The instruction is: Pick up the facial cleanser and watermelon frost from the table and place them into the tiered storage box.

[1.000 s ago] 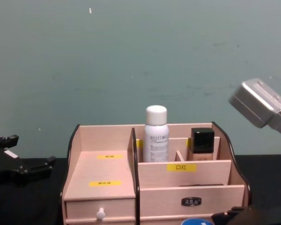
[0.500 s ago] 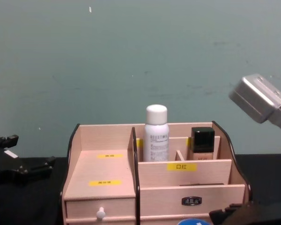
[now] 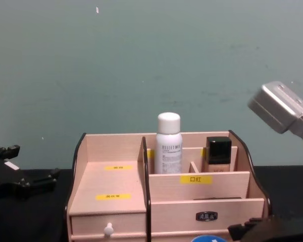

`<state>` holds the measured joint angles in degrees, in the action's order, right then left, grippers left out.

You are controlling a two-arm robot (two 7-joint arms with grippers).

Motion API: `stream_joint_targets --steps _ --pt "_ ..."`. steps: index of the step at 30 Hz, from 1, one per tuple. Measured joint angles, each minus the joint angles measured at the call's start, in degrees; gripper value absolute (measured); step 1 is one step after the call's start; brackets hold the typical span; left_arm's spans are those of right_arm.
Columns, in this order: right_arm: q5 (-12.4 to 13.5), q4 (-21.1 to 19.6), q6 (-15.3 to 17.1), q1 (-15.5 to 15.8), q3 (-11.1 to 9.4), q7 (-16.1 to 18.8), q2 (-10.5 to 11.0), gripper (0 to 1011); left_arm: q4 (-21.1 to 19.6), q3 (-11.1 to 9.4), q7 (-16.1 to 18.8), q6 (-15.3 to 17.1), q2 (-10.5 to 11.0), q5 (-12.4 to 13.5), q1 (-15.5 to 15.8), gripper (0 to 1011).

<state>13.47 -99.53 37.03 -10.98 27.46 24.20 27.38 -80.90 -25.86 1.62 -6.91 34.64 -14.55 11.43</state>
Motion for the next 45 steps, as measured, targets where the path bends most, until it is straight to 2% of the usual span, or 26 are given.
stream_joint_targets --steps 27,41,45 --pt "-1.1 3.0 -0.6 -1.4 1.1 0.8 -1.5 1002 0.0 0.0 0.0 0.0 0.0 0.0 0.0 1009" --pt "-1.5 3.3 -0.7 -1.6 1.4 1.0 -1.5 1002 0.0 0.0 0.0 0.0 0.0 0.0 0.0 1010" --pt "-1.5 3.3 -0.7 -1.6 1.4 1.0 -1.5 944 0.0 0.0 0.0 0.0 0.0 0.0 0.0 1009"
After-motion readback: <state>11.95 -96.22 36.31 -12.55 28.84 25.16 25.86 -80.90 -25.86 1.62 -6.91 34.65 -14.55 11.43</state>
